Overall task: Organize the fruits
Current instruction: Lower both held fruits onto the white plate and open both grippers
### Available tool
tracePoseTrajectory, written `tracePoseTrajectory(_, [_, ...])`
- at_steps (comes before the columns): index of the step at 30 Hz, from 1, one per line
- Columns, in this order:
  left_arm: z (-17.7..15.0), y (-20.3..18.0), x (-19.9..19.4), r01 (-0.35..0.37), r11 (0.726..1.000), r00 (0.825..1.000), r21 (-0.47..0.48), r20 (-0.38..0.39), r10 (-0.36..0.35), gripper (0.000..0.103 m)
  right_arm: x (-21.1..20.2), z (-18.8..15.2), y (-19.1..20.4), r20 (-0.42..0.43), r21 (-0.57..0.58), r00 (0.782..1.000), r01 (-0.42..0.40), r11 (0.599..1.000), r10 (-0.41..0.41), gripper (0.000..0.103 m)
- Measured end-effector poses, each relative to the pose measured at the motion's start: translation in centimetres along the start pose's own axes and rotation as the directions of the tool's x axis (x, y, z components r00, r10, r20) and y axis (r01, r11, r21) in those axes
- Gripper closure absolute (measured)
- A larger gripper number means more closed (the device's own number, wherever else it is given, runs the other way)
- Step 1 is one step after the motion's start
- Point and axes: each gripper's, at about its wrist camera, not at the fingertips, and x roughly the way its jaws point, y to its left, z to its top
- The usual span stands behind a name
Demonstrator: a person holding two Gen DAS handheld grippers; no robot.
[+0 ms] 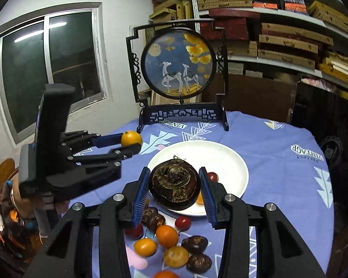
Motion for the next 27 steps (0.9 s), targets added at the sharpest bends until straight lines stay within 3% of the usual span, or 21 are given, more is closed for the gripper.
tracePoseTrajectory(15, [1.5,1.3,8.4,-0.081,0.997,0.994,-0.006,-0.073,0.081,0.067,8.1,1.3,-3.2,-0.027,0.102,0.999,-0.015,0.995,0.018,0.06])
tracePoseTrajectory(27, [2.6,1.0,11.6,-0.054,0.998,0.995,-0.021,-0.087,0.052,0.067,11.4,2.1,-4.2,-0.028,0.112,1.0,-0.011,0.994,0.014,0.06])
